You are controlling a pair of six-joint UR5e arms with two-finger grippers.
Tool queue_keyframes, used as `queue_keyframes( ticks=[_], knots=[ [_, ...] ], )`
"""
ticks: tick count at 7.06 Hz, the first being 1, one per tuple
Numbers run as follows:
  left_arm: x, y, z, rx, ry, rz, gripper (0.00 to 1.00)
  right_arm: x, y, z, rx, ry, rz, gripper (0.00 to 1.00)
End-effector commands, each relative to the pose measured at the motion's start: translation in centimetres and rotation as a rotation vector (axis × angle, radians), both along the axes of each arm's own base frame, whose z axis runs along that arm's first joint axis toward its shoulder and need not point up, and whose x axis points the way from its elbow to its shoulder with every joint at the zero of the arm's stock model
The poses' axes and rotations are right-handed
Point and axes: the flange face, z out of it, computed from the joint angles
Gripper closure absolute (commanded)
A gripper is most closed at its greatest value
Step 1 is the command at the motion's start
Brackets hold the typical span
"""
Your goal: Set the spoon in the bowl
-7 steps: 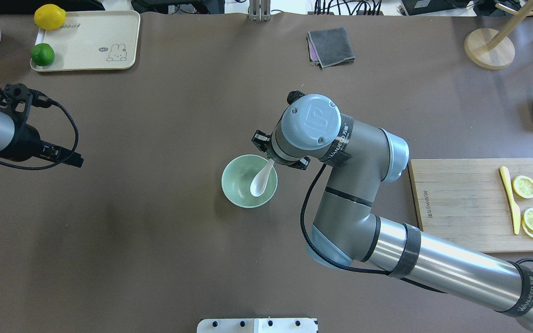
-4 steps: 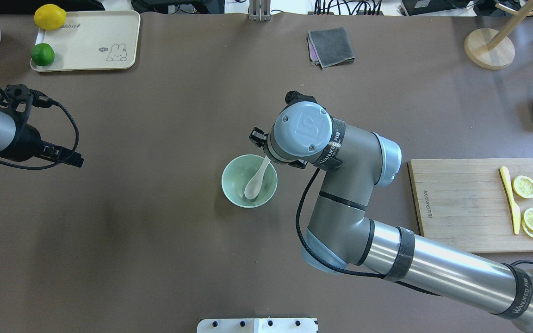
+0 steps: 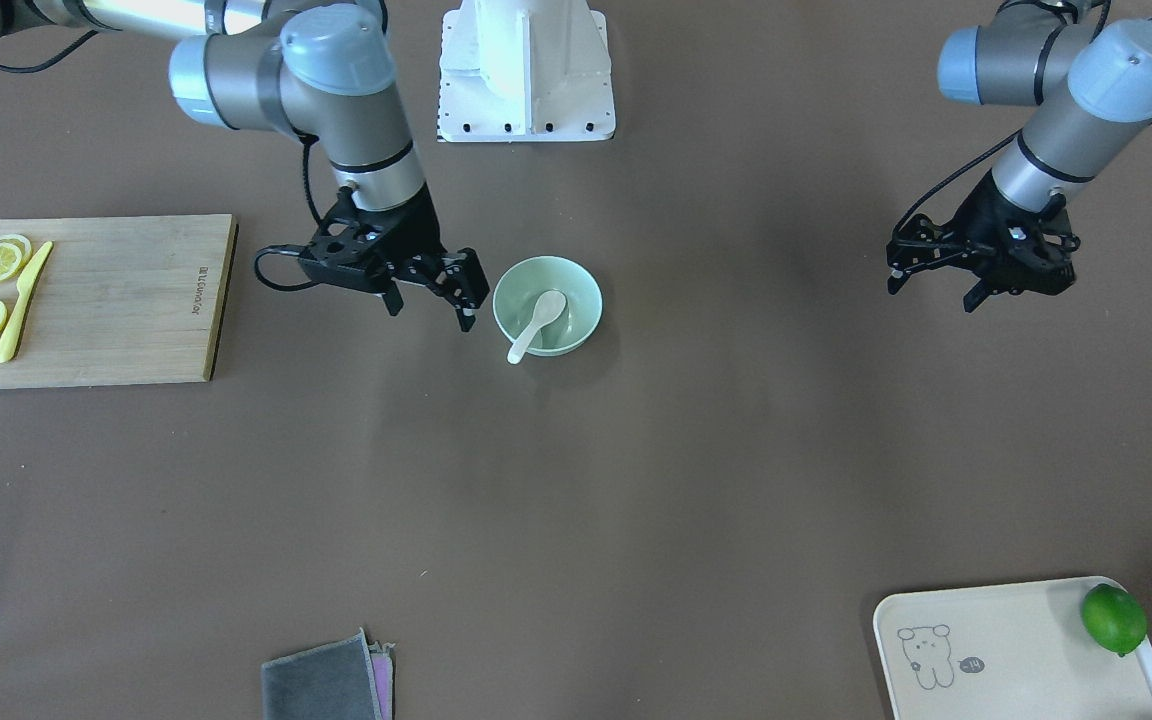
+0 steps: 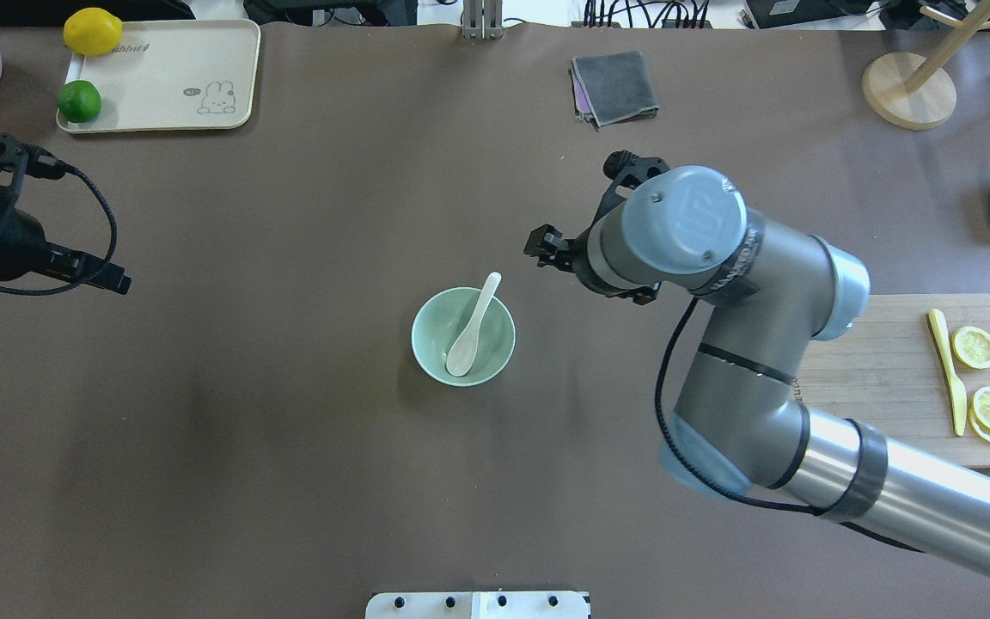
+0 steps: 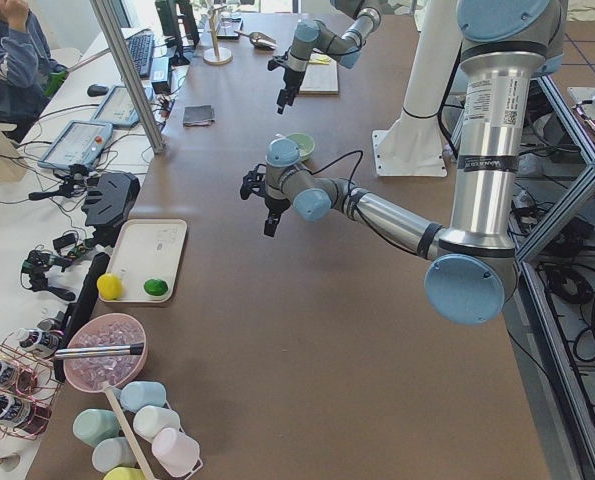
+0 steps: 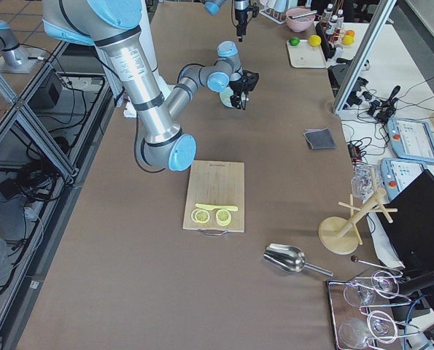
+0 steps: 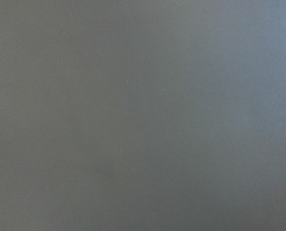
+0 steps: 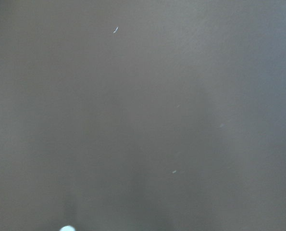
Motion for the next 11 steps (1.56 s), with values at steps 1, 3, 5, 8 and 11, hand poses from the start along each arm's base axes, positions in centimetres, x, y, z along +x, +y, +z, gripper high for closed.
queue_keyframes(
  ticks=[1,3,5,8,11],
  knots=[
    [-7.4,-2.8,3.5,0.029,-0.001,0.009,0.03,13.2,-3.4,7.8,0.076,0.072,-0.153,0.0],
    [-17.2,-5.7,9.1,0.067,-0.009,0.055,0.03,25.1,-5.2,17.6,0.169,0.183,-0.309,0.0],
    [-20.8,-5.0,10.8,0.057,0.011,0.093,0.03,35.4,-4.3,24.8,0.209,0.183,-0.402,0.0],
    [-26.0,0.6,17.7,0.015,-0.023,0.075,0.03,47.0,-2.9,35.5,0.266,0.178,-0.474,0.0],
    [-27.4,0.4,17.3,0.002,-0.025,0.04,0.03,48.6,-1.3,38.3,0.262,0.168,-0.482,0.0]
  ],
)
